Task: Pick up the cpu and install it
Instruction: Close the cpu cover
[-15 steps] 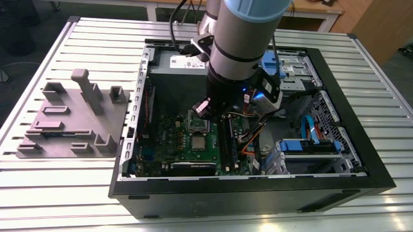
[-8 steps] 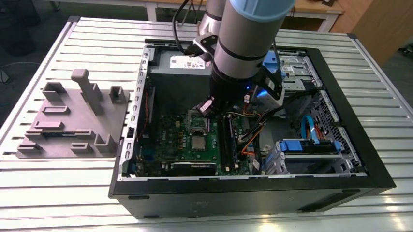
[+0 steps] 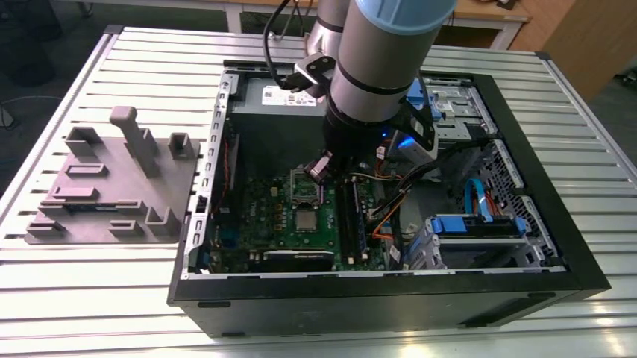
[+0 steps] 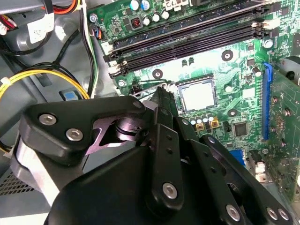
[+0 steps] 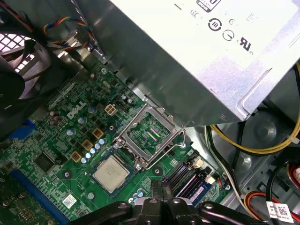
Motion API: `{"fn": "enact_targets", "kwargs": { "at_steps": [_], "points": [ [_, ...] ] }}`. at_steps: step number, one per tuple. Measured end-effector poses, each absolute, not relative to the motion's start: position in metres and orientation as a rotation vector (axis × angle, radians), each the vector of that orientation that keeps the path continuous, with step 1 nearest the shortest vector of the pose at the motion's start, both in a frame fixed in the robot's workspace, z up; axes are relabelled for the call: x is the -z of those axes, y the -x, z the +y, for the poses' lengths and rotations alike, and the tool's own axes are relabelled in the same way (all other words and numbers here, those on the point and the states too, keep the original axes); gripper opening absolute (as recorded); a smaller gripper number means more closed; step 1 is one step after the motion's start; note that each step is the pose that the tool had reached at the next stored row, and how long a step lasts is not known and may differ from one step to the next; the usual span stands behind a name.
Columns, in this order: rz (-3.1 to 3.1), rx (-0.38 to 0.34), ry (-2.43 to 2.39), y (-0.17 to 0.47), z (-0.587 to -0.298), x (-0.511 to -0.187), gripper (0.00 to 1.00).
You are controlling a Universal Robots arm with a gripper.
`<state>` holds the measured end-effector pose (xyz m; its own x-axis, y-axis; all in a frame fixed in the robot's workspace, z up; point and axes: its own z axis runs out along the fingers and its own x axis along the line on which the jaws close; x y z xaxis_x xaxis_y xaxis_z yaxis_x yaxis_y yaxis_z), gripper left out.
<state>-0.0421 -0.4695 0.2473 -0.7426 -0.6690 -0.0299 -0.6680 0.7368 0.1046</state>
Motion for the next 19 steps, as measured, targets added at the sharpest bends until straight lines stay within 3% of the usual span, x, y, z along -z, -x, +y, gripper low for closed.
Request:
{"fn": "enact_targets", "kwargs": {
  "at_steps": [11,19],
  "points": [
    [-2.917,0.170,-1.127,0.0420,-0.4695,-0.2472,0.10],
    [-2.923,0.213,-1.133,0.0397,-0.4675,-0.2391,0.10]
  ]
}}
